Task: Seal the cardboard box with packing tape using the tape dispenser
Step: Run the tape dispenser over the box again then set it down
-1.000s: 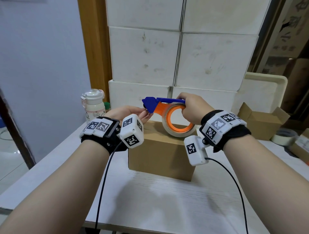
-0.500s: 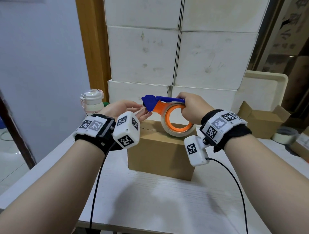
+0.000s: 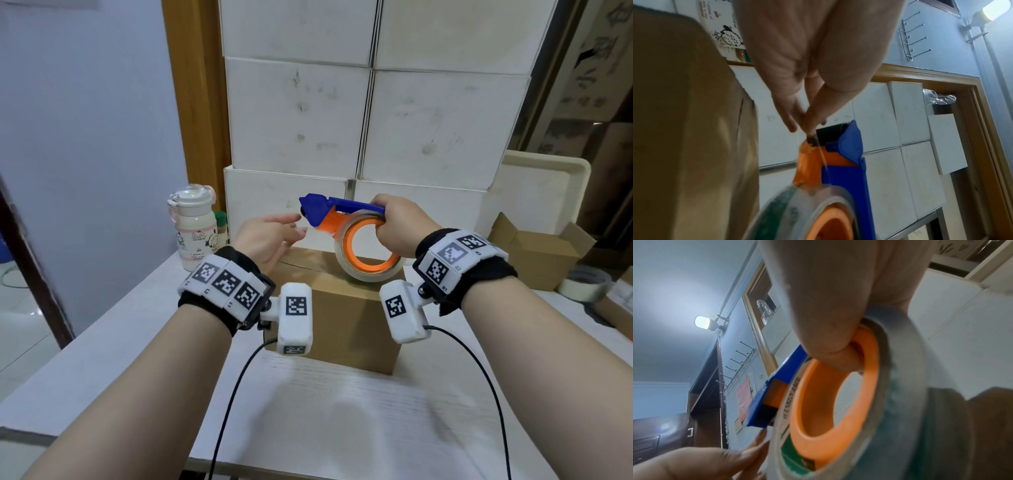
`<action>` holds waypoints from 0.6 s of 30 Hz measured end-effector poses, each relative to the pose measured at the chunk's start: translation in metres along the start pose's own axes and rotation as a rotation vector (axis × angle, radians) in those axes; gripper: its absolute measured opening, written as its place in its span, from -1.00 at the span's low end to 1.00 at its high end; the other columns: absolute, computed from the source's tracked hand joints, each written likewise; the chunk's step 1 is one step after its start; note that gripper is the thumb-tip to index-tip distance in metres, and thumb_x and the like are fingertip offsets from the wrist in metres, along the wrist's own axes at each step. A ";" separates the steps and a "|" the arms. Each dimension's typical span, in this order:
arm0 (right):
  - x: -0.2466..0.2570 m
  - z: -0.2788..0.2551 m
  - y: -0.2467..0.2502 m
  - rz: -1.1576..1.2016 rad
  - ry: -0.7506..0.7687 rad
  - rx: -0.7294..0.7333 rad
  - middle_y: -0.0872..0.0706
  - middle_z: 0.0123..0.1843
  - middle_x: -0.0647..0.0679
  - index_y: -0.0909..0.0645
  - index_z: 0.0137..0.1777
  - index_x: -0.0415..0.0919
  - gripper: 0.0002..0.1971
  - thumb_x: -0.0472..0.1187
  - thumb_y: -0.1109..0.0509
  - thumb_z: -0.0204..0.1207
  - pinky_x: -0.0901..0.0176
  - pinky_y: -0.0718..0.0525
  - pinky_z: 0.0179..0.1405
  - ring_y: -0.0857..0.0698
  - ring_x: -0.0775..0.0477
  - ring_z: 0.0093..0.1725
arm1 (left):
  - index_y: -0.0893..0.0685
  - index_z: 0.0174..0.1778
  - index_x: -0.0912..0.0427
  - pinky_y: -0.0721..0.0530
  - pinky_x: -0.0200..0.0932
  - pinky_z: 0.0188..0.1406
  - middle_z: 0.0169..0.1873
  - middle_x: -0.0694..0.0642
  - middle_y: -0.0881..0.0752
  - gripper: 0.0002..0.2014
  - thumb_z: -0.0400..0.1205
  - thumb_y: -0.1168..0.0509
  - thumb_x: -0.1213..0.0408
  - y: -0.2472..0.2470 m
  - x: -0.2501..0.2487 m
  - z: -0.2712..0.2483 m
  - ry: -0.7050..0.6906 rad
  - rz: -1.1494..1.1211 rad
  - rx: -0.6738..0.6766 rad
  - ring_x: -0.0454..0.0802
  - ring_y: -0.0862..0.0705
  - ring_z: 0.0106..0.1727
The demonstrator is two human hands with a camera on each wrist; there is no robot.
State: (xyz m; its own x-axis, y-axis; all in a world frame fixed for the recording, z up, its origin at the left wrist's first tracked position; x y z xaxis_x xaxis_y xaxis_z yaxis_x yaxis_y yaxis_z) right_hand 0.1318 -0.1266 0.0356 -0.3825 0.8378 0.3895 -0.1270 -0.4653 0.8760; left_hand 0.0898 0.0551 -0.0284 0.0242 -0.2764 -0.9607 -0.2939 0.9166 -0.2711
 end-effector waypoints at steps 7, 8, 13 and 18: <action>0.000 0.002 -0.003 -0.006 0.000 0.008 -0.57 -0.05 -0.07 -0.50 0.32 -0.15 -0.64 -0.42 -0.25 0.56 0.19 -0.49 -0.09 -0.56 -0.06 -0.05 | -0.66 -0.12 0.27 -0.70 -0.29 0.09 -0.13 0.17 -0.73 -0.89 0.59 -0.31 0.55 0.000 -0.001 0.001 -0.066 0.030 0.024 -0.02 -0.73 -0.04; -0.001 0.003 -0.003 -0.006 -0.001 0.008 -0.57 -0.06 -0.07 -0.50 0.32 -0.15 -0.64 -0.42 -0.25 0.56 0.19 -0.49 -0.09 -0.56 -0.06 -0.05 | -0.66 -0.13 0.28 -0.70 -0.26 0.12 -0.12 0.18 -0.73 -0.91 0.59 -0.31 0.54 0.000 -0.001 0.001 -0.072 0.036 0.021 0.01 -0.72 -0.01; 0.002 0.002 -0.002 -0.012 0.014 0.003 -0.57 -0.05 -0.06 -0.50 0.32 -0.13 -0.64 -0.42 -0.25 0.57 0.19 -0.49 -0.08 -0.56 -0.06 -0.05 | -0.65 -0.17 0.21 -0.67 -0.14 0.23 -0.05 0.18 -0.72 -0.90 0.60 -0.31 0.48 0.001 0.000 0.003 -0.088 0.127 -0.002 0.05 -0.69 0.13; 0.003 0.001 -0.002 -0.025 0.034 -0.005 -0.58 -0.02 -0.06 -0.50 0.32 -0.13 -0.63 -0.43 -0.24 0.57 0.19 -0.49 -0.07 -0.55 -0.05 -0.04 | -0.66 -0.13 0.24 -0.69 -0.22 0.09 -0.13 0.14 -0.71 -0.94 0.60 -0.32 0.47 0.002 -0.005 0.005 -0.114 0.188 0.000 0.03 -0.68 0.08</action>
State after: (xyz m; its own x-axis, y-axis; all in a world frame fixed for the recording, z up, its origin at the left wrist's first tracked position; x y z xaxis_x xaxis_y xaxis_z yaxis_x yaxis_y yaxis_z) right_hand 0.1318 -0.1226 0.0357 -0.4103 0.8389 0.3578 -0.1410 -0.4459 0.8839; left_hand 0.0934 0.0598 -0.0239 0.0770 -0.0662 -0.9948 -0.3031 0.9490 -0.0866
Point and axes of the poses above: each hand's wrist, its own z-axis towards the middle knuckle, its own y-axis out of the back of the hand, x = y × z, the point moved 9 cm from there along z, towards the middle knuckle
